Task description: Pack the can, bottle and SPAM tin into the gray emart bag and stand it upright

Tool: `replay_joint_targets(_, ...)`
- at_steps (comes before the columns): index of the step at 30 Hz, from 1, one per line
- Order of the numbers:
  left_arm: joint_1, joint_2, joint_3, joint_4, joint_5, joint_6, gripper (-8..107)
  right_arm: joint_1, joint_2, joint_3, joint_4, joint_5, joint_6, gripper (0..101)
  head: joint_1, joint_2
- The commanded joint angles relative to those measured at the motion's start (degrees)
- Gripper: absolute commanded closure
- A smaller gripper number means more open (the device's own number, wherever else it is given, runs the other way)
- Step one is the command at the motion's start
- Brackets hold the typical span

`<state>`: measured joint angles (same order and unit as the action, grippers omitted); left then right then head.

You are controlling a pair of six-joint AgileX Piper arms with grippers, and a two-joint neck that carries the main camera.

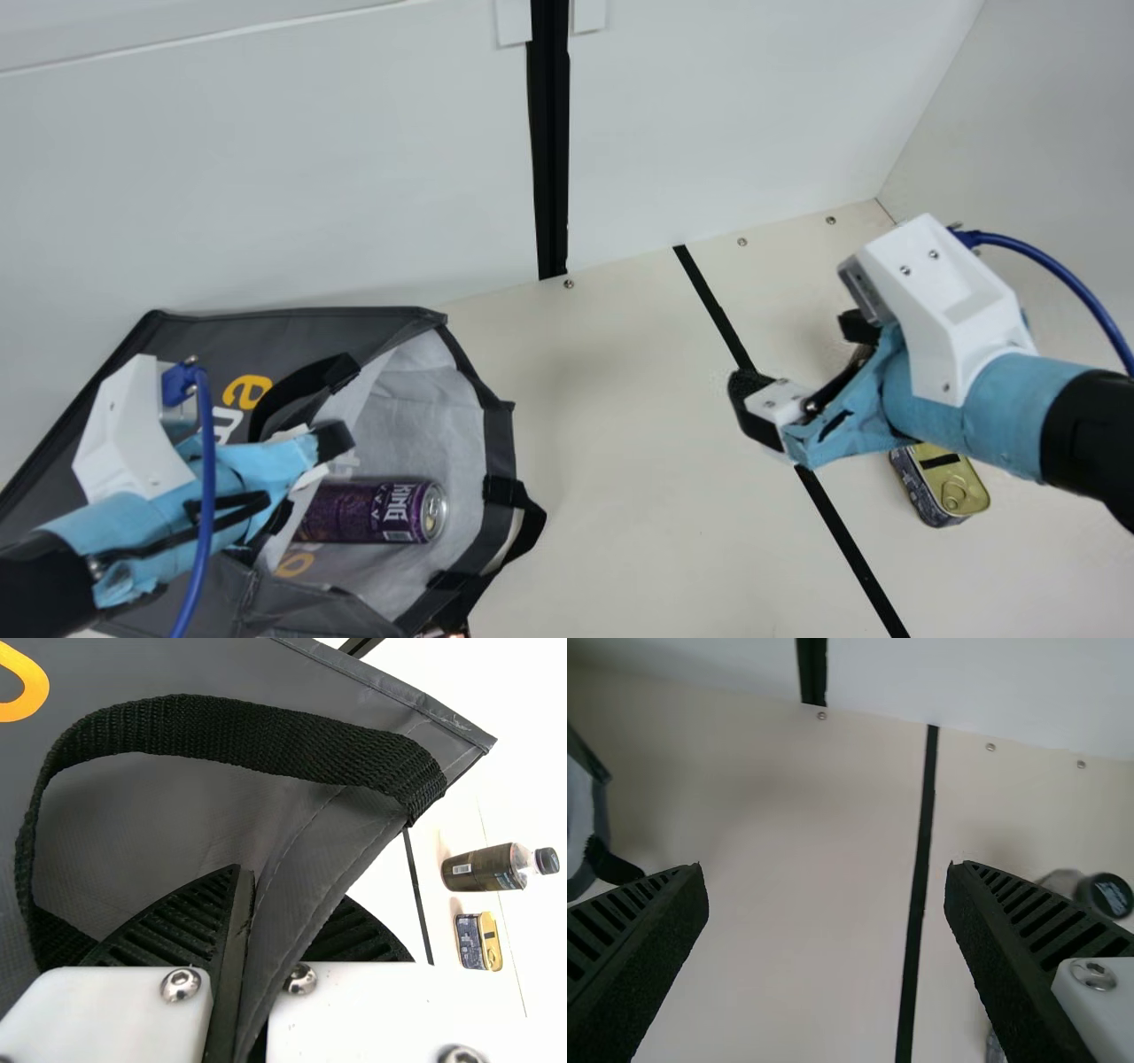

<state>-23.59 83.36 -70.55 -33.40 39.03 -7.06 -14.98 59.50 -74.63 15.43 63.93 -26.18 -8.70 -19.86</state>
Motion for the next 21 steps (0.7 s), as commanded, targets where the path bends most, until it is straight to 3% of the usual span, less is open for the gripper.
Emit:
replay_joint_targets(1,0.00,0.00,0.00,0.00,0.00,0.00,107,0.20,-0.47,-0.28,-4.87,0.20,2.78,6,-1.30,-0.14)
replay_joint_targets(14,0.00,0.00,0.00,0.00,0.00,0.00,107,2.83,-3.41,-4.65,-21.98,5.78,16.41,6,-1.30,-0.14)
replay_joint_targets(21,0.00,0.00,0.00,0.00,0.00,0.00,107,3.24,-4.62,-3.62,-27.46,5.97,20.18,6,-1.30,-0.14)
